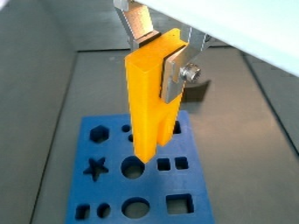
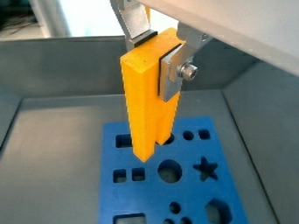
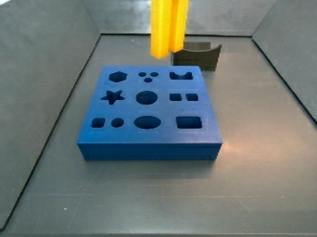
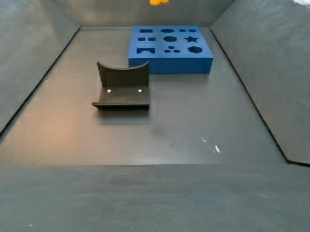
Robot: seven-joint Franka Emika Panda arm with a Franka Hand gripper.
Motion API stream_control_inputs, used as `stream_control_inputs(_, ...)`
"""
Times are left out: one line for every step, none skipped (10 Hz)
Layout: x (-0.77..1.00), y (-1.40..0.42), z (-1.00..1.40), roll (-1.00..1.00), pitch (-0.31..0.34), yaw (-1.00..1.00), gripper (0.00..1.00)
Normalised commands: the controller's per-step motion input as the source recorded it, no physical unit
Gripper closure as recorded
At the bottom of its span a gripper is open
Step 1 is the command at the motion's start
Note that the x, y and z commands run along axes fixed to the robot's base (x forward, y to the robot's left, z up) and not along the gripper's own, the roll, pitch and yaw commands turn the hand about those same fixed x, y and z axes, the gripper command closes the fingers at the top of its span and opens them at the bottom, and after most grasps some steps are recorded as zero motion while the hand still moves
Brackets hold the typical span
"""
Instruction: Insert the double-square object.
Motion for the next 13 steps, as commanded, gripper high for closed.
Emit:
stream_control_inputs(0.13,0.07,0.00,0.01,-0.014,-0.96,1.00)
stream_control_inputs(0.13,0.07,0.00,0.01,-0.017,-0.96,1.00)
stream_control_inputs(0.13,0.07,0.00,0.00,-0.019,-0.97,1.00)
stream_control_inputs(0.20,0.07,-0.13,0.03,-0.059,-0.93,1.00)
stream_control_inputs(0.32,0.11,-0.22,0.05,-0.034,-0.85,1.00)
stream_control_inputs(0.35,0.16,-0.29,0.02,0.000,-0.83,1.00)
stream_control_inputs(0.34,0.17,-0.31,0.03,0.000,-0.83,1.00)
stream_control_inputs(0.31,0.16,-0.28,0.06,0.000,-0.83,1.00)
stream_control_inputs(0.30,0.13,-0.23,0.07,-0.007,-0.86,1.00)
stream_control_inputs(0.19,0.09,-0.16,0.01,-0.021,-0.95,1.00)
stream_control_inputs(0.19,0.09,-0.12,0.00,-0.020,-0.94,1.00)
stream_control_inputs(0.20,0.08,-0.12,0.00,-0.004,-0.92,1.00)
stream_control_inputs(0.32,0.00,-0.16,0.00,0.000,-0.77,1.00)
